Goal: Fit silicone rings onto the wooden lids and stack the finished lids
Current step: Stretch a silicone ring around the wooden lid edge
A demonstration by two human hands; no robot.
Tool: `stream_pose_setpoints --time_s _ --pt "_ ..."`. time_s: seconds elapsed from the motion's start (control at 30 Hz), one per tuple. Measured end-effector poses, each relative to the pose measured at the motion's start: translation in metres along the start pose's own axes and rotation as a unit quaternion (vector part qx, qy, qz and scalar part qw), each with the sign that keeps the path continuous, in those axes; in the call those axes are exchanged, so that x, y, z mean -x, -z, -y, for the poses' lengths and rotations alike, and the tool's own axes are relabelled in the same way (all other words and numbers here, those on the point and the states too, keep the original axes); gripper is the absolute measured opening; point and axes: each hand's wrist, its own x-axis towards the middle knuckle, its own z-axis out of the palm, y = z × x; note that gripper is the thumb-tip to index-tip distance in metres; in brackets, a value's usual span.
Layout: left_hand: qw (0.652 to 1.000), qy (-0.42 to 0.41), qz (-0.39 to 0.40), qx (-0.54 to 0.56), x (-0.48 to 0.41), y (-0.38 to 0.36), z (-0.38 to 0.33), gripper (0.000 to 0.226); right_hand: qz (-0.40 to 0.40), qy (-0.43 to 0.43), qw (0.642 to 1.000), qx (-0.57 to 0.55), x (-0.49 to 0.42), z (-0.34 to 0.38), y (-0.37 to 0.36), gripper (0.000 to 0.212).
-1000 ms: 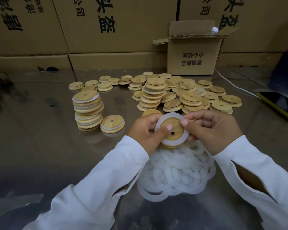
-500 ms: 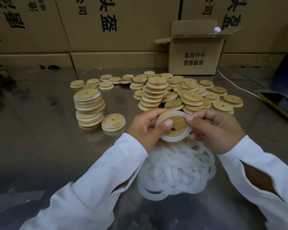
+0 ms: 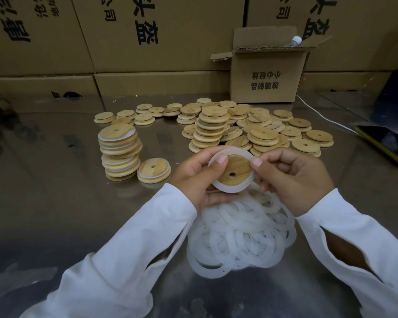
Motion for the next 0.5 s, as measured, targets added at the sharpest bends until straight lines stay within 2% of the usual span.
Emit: stream_pose_setpoints --time_s 0.23,0.5 --pt "1.0 -0.017 0.011 0.023 -0.0025 0.0011 -0.0003 0.025 -0.012 0.045 0.999 -0.005 0.0021 0.0042 -0.004 0.011" --pt "0.999 -0.037 -0.01 -0.004 -0.0017 -0.001 0.0016 0.033 -0.043 0.069 0.996 0.036 0.0051 0.0034 -0.0054 0.009"
